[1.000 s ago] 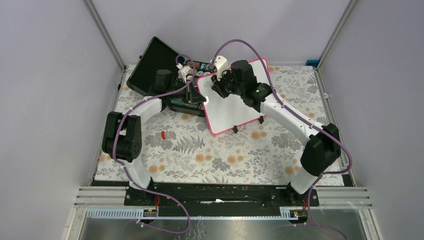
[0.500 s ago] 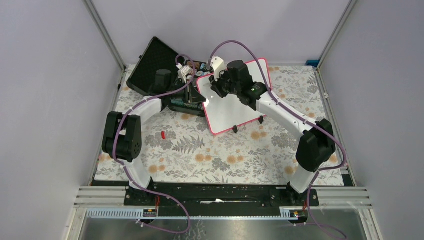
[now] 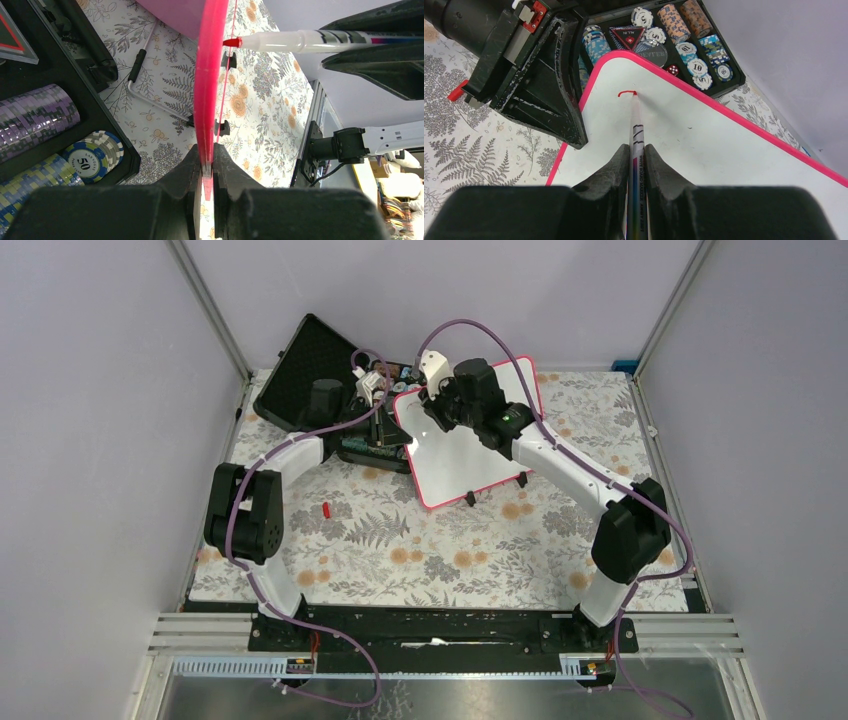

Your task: Write a sentence on the whiteboard

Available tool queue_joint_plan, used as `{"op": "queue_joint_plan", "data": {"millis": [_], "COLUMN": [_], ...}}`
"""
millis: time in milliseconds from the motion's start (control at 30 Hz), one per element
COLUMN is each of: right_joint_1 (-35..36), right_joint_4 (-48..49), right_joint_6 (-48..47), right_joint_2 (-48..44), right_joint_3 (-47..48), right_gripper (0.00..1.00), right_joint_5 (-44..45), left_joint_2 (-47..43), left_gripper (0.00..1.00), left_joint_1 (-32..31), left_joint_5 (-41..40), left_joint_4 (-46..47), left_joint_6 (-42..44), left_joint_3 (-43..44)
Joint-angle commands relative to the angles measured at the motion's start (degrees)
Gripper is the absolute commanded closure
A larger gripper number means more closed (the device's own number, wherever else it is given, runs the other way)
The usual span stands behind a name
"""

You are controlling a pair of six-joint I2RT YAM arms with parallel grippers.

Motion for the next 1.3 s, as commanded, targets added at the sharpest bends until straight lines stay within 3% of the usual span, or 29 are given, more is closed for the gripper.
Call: {"op": "queue_joint_plan", "data": {"millis": [0, 233, 1267], "right_joint_1": [-0.48, -0.63, -0.50], "right_joint_4": [0.63, -0.62, -1.96], "right_joint_6": [-1.20, 0.01, -0.02], "right_joint_2": [-0.14, -0.08, -7.37], "right_joint_3": [0.90, 1.35, -8.90], "right_gripper": [1.00, 1.00, 1.00], "right_joint_5": [3.25, -1.10, -4.41], "left_joint_2": [-1.18, -1.02, 0.28], "left_gripper": [1.00, 1.00, 1.00], "left_joint_1": [-0.30, -0.31, -0.23], "left_joint_5": [1.47, 1.39, 1.21], "left_joint_4": [2.16, 2.12, 2.12], "left_joint_6": [0.94, 0.97, 0.89], "left_joint_3": [0.74, 0.93, 1.48]}}
